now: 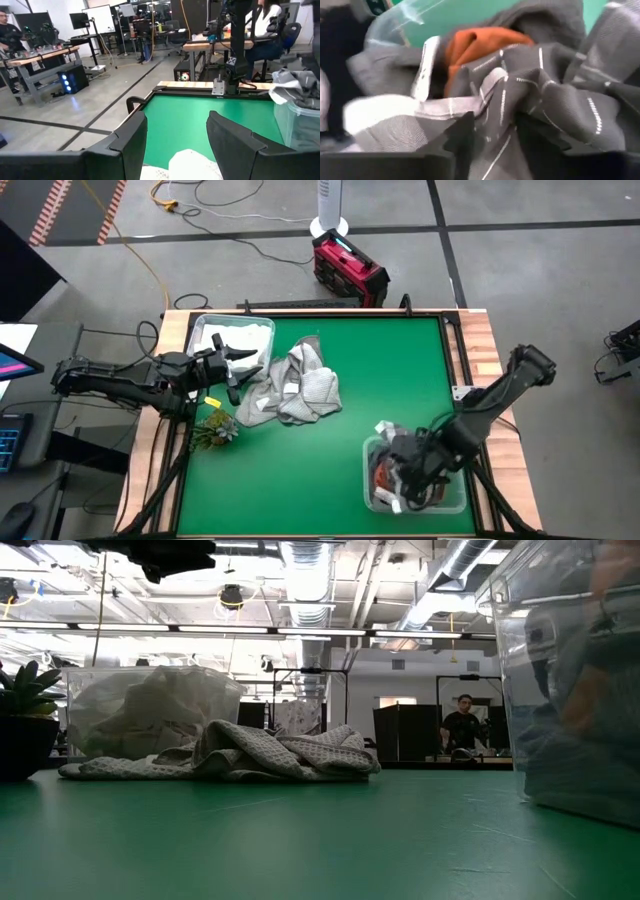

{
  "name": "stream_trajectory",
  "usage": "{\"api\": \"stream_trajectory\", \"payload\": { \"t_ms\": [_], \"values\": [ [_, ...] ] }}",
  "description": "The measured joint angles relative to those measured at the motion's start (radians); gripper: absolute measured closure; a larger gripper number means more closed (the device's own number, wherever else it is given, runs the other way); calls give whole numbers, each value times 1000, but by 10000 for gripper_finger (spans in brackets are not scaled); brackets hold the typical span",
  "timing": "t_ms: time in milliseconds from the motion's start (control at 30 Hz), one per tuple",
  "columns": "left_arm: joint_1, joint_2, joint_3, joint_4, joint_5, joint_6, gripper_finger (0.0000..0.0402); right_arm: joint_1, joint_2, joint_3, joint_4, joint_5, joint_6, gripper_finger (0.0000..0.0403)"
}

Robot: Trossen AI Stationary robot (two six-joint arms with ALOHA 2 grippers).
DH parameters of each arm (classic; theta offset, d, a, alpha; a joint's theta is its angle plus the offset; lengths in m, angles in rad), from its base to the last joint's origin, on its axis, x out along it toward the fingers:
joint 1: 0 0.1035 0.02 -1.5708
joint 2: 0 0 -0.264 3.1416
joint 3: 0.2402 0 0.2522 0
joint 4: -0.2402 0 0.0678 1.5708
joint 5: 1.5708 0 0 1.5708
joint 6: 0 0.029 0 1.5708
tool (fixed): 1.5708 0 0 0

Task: Sort towels by color in basket
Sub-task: Put the gray checkered towel into the bottom transparent bin, then put the light gray towel into the top transparent bin

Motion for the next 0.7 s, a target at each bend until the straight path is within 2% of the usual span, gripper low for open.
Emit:
{"api": "stream_trajectory", "payload": {
  "t_ms": [133,333,400,500,567,633,700],
  "values": [
    [0,0,0,-1,0,-6,205,1,-84,0,-27,6,77,185],
    [0,0,0,-2,0,-8,205,-8,-154,0,-31,104,62,180],
    [0,0,0,-2,0,-8,205,-28,-168,1,-32,223,-10,180],
    [0,0,0,3,0,-9,205,-72,-165,2,-18,536,-142,180],
    [0,0,0,3,0,-14,205,-118,-149,2,21,696,-218,180],
    [0,0,0,3,0,-22,205,-185,-127,2,91,734,-322,180],
    [0,0,0,3,0,-23,205,-267,-92,2,178,692,-439,180]
  ]
}}
